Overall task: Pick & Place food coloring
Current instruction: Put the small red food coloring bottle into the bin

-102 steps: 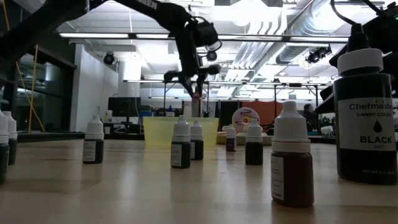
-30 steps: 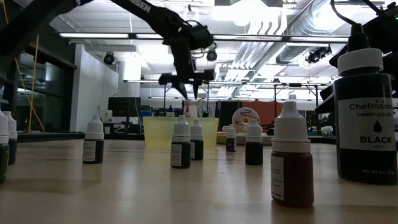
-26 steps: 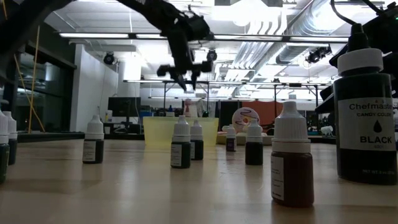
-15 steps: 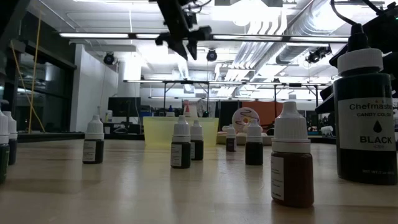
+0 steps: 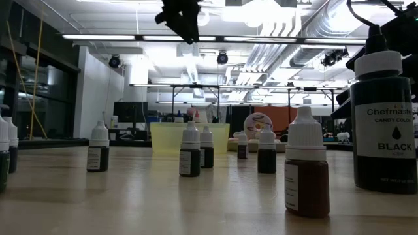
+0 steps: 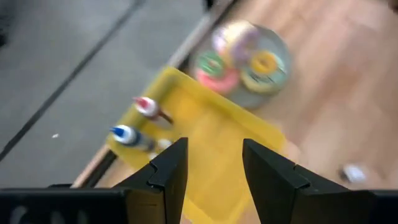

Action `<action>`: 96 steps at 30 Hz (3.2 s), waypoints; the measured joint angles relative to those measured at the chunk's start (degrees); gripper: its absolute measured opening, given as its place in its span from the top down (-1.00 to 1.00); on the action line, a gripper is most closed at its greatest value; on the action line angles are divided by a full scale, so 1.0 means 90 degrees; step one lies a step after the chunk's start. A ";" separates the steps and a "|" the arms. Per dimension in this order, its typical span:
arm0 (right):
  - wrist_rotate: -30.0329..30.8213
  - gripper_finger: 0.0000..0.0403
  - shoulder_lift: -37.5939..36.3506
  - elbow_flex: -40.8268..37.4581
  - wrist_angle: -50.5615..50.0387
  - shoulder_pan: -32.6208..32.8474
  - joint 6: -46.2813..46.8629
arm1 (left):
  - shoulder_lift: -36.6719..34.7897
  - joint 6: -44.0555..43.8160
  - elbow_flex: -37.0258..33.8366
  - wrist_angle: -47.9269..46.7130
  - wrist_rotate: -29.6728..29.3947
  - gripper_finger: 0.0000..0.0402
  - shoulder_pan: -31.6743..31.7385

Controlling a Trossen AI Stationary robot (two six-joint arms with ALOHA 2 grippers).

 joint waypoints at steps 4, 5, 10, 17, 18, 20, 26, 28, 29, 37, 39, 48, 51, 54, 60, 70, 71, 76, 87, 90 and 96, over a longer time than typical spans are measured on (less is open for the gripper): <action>0.0000 1.00 -0.0001 0.0001 0.0000 0.0001 0.0000 | -0.0273 0.0336 -0.0827 0.0502 0.0967 0.27 -0.0296; 0.0000 1.00 -0.0001 0.0001 -0.0002 0.0001 0.0000 | -0.0424 0.0435 -0.1203 0.0877 0.1326 0.27 -0.0378; 0.0001 1.00 -0.0001 0.0000 -0.0011 0.0000 0.0000 | -0.1347 0.0411 -0.3312 0.2607 0.2609 0.27 -0.0687; 0.0002 1.00 0.0000 -0.0001 0.0000 -0.0001 0.0000 | -0.2201 0.0188 -0.4852 0.2808 0.3006 0.27 -0.0709; 0.0002 1.00 -0.0001 0.0000 -0.0003 0.0000 0.0000 | -0.2293 0.0178 -0.4969 0.2743 0.3009 0.27 -0.0712; 0.0002 1.00 -0.0001 0.0001 -0.0007 0.0001 0.0000 | -0.2450 0.0201 -0.5165 0.2795 0.3033 0.27 -0.0712; 0.0002 1.00 0.0000 0.0000 -0.0005 0.0000 0.0000 | -0.2894 0.1076 -0.5767 0.2727 0.3537 0.27 -0.0884; 0.0002 1.00 -0.0001 0.0001 -0.0002 0.0001 0.0000 | -0.3062 0.1221 -0.5988 0.2739 0.3743 0.27 -0.1039; 0.0002 1.00 -0.0001 0.0001 -0.0002 0.0001 0.0000 | -0.3150 0.1274 -0.6109 0.2736 0.3834 0.27 -0.1119; 0.0001 1.00 -0.0001 0.0001 -0.0003 0.0000 0.0000 | -0.3305 0.0535 -0.6468 0.2275 0.3488 0.27 -0.1698; 0.0002 1.00 0.0000 -0.0001 -0.0009 -0.0001 0.0000 | -0.3305 0.0449 -0.6471 0.2259 0.3510 0.27 -0.1856; 0.0002 1.00 -0.0001 0.0000 -0.0006 -0.0001 0.0000 | -0.3254 -0.0609 -0.6471 0.2225 0.3261 0.27 -0.2663; 0.0002 1.00 0.0001 -0.0001 -0.0005 -0.0001 0.0000 | -0.3259 -0.1280 -0.6469 0.2288 0.3066 0.27 -0.2988; 0.0002 1.00 -0.0001 0.0001 -0.0003 -0.0001 0.0000 | -0.3248 -0.2001 -0.6469 0.2269 0.2954 0.27 -0.3295; 0.0002 1.00 0.0000 0.0001 -0.0002 0.0000 0.0000 | -0.2948 -0.3601 -0.6469 0.2491 0.2951 0.27 -0.3932; 0.0002 1.00 -0.0001 0.0001 -0.0005 0.0001 0.0000 | -0.2138 -0.5839 -0.6466 0.3439 0.2949 0.27 -0.4168; 0.0002 1.00 -0.0001 0.0000 -0.0003 0.0000 0.0000 | -0.2066 -0.5942 -0.6452 0.3529 0.2949 0.27 -0.4168; 0.0002 1.00 0.0001 -0.0001 0.0000 0.0001 0.0000 | -0.1692 -0.6106 -0.6143 0.3405 0.3057 0.27 -0.4168; 0.0002 1.00 -0.0001 0.0001 -0.0002 0.0001 0.0000 | -0.0940 -0.5302 -0.5447 0.2471 0.3034 0.27 -0.4250; 0.0002 1.00 0.0000 0.0001 -0.0002 0.0001 0.0000 | -0.0780 -0.5128 -0.5200 0.1909 0.2848 0.27 -0.4399; 0.0002 1.00 -0.0001 0.0001 -0.0015 0.0000 0.0000 | -0.0712 -0.5163 -0.5099 0.1766 0.2599 0.27 -0.4505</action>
